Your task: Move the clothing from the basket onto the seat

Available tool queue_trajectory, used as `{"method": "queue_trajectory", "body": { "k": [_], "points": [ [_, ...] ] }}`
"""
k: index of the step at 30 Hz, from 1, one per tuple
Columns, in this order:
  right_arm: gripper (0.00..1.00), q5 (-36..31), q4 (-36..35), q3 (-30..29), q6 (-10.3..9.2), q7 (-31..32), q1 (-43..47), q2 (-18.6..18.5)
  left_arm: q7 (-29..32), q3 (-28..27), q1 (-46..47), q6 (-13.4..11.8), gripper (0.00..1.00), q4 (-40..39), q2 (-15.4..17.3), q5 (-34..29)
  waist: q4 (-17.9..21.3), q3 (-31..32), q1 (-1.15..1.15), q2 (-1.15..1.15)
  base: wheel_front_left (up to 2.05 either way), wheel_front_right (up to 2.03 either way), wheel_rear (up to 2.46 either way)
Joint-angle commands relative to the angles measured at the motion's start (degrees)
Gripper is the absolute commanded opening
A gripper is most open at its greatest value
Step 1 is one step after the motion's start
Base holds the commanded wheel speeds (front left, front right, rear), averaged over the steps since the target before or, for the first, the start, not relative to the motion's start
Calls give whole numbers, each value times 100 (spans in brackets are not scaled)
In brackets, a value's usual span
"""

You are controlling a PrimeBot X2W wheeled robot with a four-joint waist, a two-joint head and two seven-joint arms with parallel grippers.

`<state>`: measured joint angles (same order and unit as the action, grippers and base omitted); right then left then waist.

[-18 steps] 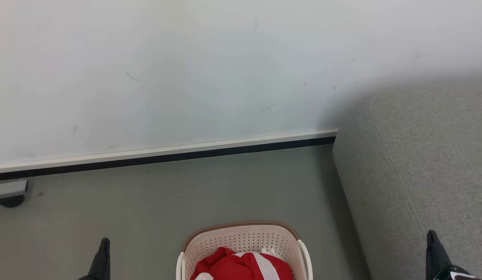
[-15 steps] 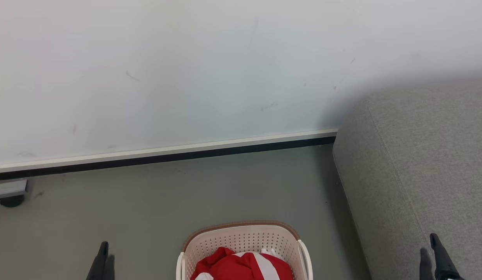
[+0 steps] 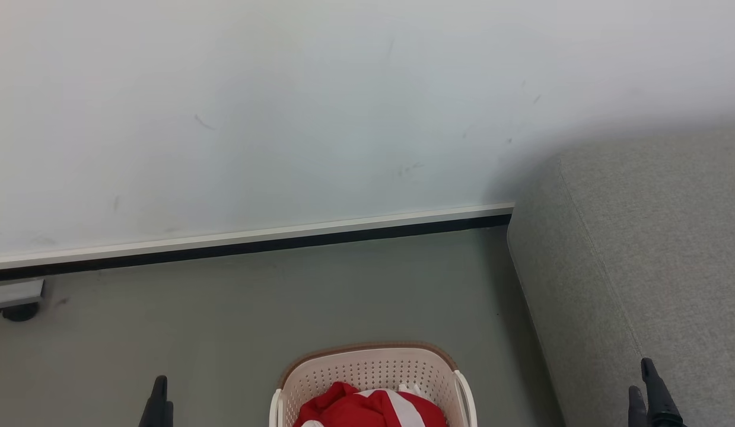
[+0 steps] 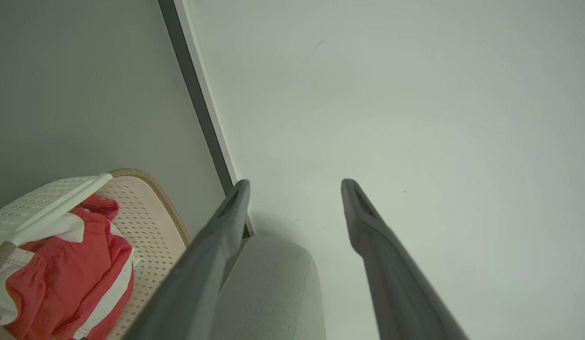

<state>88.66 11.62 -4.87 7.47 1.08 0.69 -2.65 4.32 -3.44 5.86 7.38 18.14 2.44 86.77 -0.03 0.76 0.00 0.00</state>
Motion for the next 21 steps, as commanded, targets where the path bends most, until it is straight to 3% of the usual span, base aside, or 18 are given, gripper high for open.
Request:
{"method": "queue_trajectory", "body": {
  "k": [1,21],
  "points": [
    [100,-172,-53,62,1,-56,-80,-25,-75,-24,25,-15,100,-84,33,-228,-3,8,0,0,0,0,0],
    [100,-2540,194,483,1,-412,-256,-33,-581,155,-68,-193,100,-397,41,-2729,-26,82,0,0,0,0,0]
  ]
}}
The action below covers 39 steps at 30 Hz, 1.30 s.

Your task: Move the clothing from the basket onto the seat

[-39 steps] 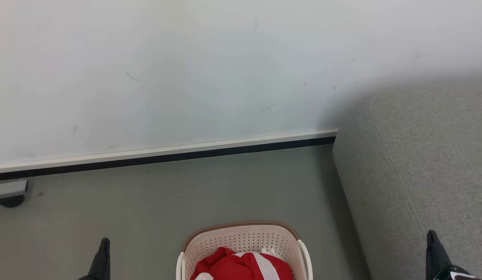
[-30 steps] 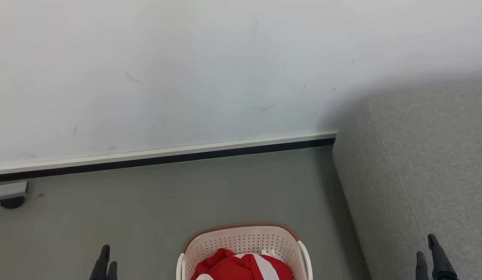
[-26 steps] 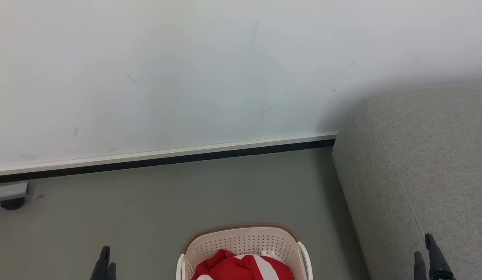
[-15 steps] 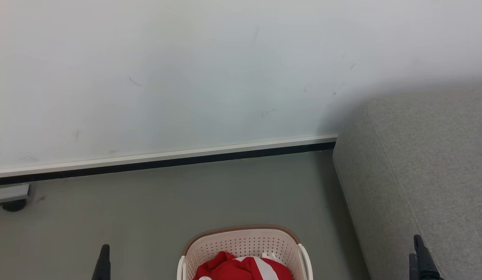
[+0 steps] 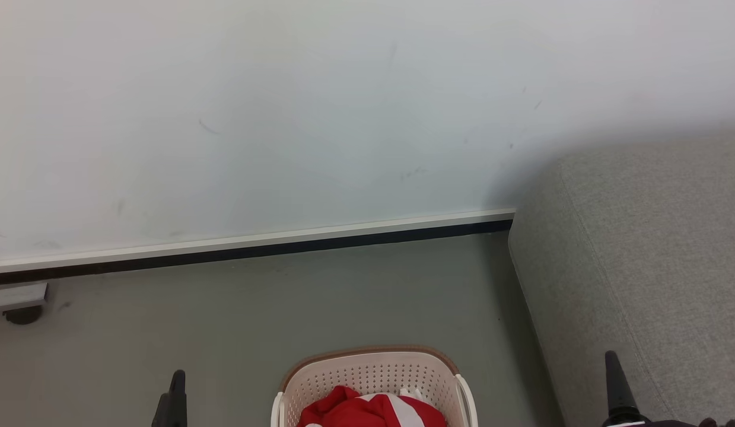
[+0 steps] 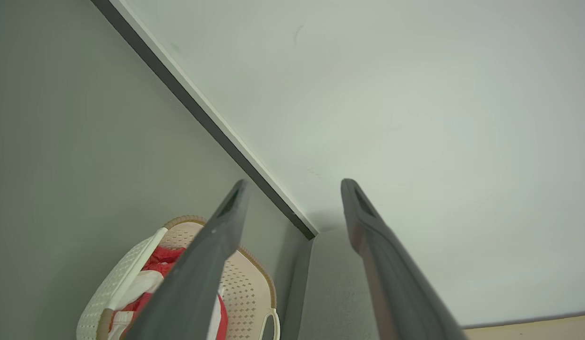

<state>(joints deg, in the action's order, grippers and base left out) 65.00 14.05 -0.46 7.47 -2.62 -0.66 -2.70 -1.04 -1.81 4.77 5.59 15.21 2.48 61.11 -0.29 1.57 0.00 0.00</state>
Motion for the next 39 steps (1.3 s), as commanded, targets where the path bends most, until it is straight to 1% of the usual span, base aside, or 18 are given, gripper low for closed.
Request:
{"method": "queue_trajectory", "body": {
  "k": [1,6,10,11,17,24,30,39],
  "points": [
    [100,-318,-47,60,1,-49,-124,-30,-69,-3,37,-41,100,-129,38,-295,-3,5,0,0,0,0,0],
    [100,-961,-63,144,1,-78,-110,-34,-178,60,12,-131,100,-177,39,-943,-15,30,0,0,0,0,0],
    [100,-1202,-86,187,1,-93,-92,-31,-240,93,3,-200,100,-192,40,-1279,-21,46,0,0,0,0,0],
    [100,-1368,-100,238,2,-90,-92,-30,-285,124,-1,-239,100,-193,41,-1500,-25,56,0,0,0,0,0],
    [100,-1925,-133,362,2,-79,-76,-32,-403,193,-7,-368,100,-174,48,-2091,-29,88,0,0,0,0,0],
    [100,-2562,-150,529,2,-46,-59,-98,-534,264,-34,-509,100,-224,71,-2653,-30,125,0,0,0,0,0],
    [100,-2957,-172,655,2,-34,-46,-104,-640,339,-61,-601,100,-223,104,-3101,-28,150,0,0,0,0,0],
    [100,-3567,-197,679,3,-63,0,-86,-783,402,-57,-746,100,-133,149,-3648,-31,190,0,0,0,0,0]
  ]
}}
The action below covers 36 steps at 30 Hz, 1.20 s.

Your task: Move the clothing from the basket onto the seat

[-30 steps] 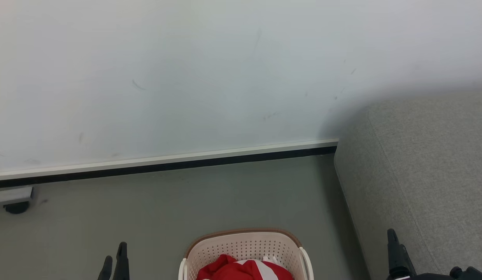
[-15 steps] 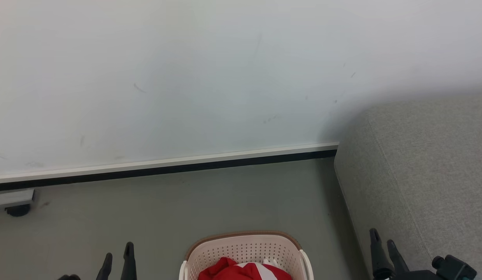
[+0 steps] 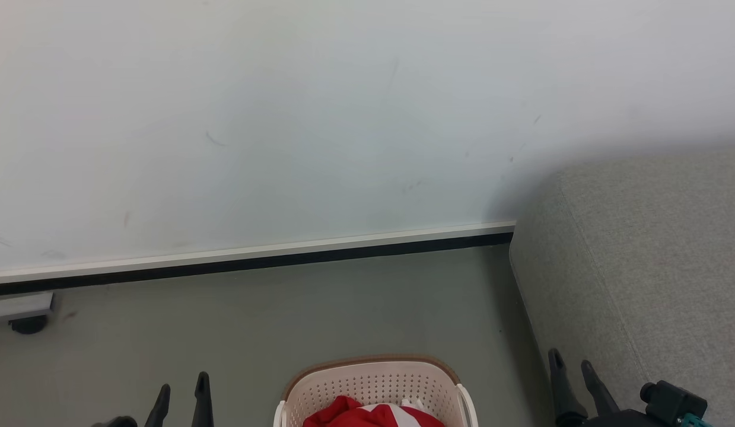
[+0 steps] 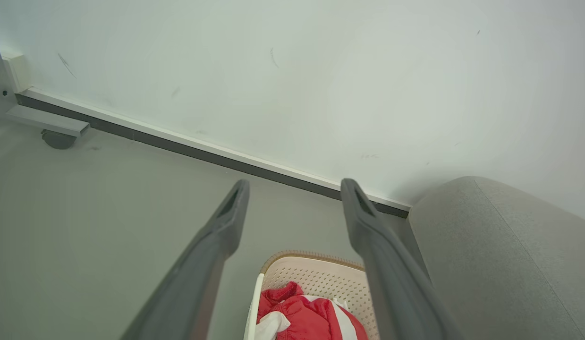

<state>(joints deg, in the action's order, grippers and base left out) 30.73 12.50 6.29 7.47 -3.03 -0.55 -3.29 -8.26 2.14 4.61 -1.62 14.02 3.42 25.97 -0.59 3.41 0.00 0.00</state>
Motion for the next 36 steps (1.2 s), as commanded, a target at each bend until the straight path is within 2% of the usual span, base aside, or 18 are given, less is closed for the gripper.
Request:
{"method": "queue_trajectory", "body": {
  "k": [1,4,9,26,36],
  "points": [
    [100,-210,-49,-2,3,-28,0,-21,-78,19,-38,-37,100,0,64,-198,-2,11,0,0,0,0,0],
    [100,-630,-82,40,3,-68,54,6,-178,110,-77,-106,100,33,82,-596,-9,47,0,0,0,0,0],
    [100,-967,-61,51,3,-105,101,25,-284,166,-121,-204,100,39,72,-913,-11,95,0,0,0,0,0],
    [100,-1944,-69,279,4,-180,195,40,-553,325,-359,-468,100,19,72,-1828,8,212,0,0,0,0,0],
    [100,-2368,-37,356,4,-246,187,44,-673,397,-392,-609,100,4,48,-2168,9,260,0,0,0,0,0]
  ]
}}
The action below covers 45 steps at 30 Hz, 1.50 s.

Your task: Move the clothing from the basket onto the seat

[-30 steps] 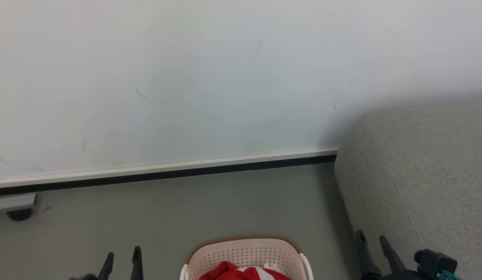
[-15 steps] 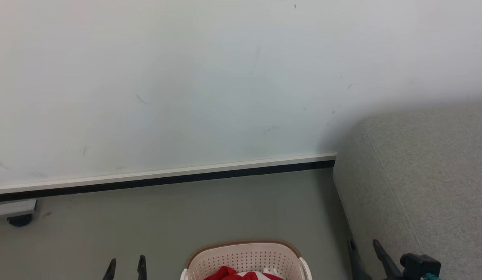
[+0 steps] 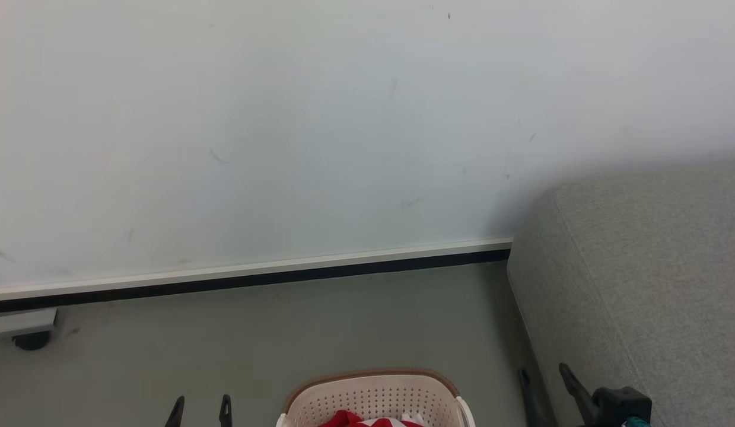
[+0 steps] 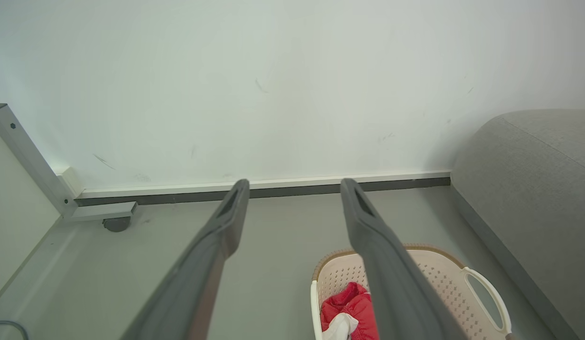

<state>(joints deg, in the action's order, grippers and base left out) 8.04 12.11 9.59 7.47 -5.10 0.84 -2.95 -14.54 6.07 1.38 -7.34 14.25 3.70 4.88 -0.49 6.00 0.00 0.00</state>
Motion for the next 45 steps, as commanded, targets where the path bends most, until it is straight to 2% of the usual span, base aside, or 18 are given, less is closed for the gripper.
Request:
{"method": "queue_trajectory", "body": {
  "k": [1,11,15,21,29,33,34,38,40,45],
  "points": [
    [100,-163,4,37,4,-49,47,9,-65,24,-74,-58,100,-24,19,-140,-5,3,0,0,0,0,0],
    [100,-134,20,47,4,-63,21,10,-80,50,-61,-127,100,-11,2,-77,-41,-19,0,0,0,0,0],
    [100,-105,44,124,4,-83,-57,10,-80,71,-85,-165,100,-13,3,-49,56,-58,0,0,0,0,0],
    [100,-112,-30,302,4,-73,-185,8,15,79,-102,-108,100,359,-9,144,581,-330,0,0,0,0,0],
    [100,-90,-142,559,4,-116,-410,7,604,413,522,362,100,1312,64,192,1478,-1104,0,0,0,0,0],
    [100,7,-148,586,4,-270,-542,10,848,502,1133,453,100,1869,102,164,1953,-1698,0,0,0,0,0],
    [100,66,-149,698,4,-373,-714,15,992,514,1608,448,100,2161,175,114,2186,-2107,0,0,0,0,0],
    [100,221,-84,852,3,-542,-892,13,1171,556,2185,492,100,2601,323,50,2501,-2578,0,0,0,0,0],
    [100,373,-17,1015,3,-676,-1064,18,1297,634,2516,510,100,2924,479,-61,2776,-2879,0,0,0,0,0],
    [100,612,123,1222,3,-832,-1214,19,1410,711,2858,564,100,3271,693,-181,3068,-3250,0,0,0,0,0]
  ]
}}
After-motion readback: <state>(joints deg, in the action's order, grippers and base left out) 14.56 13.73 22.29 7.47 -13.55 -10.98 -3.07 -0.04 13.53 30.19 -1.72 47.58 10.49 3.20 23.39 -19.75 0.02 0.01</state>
